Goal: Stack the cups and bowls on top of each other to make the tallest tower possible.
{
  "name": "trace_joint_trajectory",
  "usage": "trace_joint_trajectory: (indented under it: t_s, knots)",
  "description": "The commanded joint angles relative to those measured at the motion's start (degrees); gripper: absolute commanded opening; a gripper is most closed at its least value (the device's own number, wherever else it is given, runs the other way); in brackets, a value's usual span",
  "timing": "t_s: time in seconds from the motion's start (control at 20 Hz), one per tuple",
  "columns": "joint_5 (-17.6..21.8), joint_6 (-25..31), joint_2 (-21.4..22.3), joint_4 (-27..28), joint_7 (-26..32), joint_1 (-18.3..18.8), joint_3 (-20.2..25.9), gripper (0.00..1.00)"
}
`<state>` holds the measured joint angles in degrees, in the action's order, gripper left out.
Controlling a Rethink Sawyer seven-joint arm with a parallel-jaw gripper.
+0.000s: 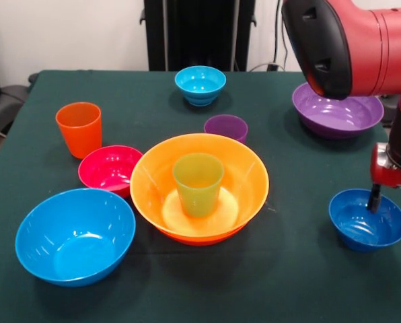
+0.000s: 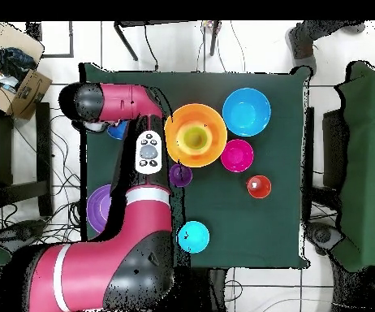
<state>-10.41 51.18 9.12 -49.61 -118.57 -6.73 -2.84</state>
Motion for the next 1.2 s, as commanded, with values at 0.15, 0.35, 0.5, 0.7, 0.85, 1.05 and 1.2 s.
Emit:
trace_joint_trajectory:
  t_s: [0.15, 0.35, 0.5, 0.7, 0.85, 1.05, 1.2]
  knots:
    - [0.04, -0.24, 0.41, -1.65, -2.88, 0.01, 5.15, 1.00]
    - [0.05, 0.89, -1.40, 1.80, -3.41, 0.04, 4.90, 1.00]
    - [0.58, 0.30, -2.16, 2.04, -4.34, -0.52, 4.01, 1.00]
    - [1.41, -0.96, -3.43, 2.49, -5.21, -0.89, 2.82, 1.00]
    - [1.67, -0.70, -4.80, 3.93, -6.16, -1.22, 1.85, 1.00]
    - [1.70, -0.94, -5.64, 4.18, -6.14, -1.34, 1.35, 1.00]
    - [1.88, -0.48, -6.52, 5.24, -6.64, -1.69, 0.50, 1.00]
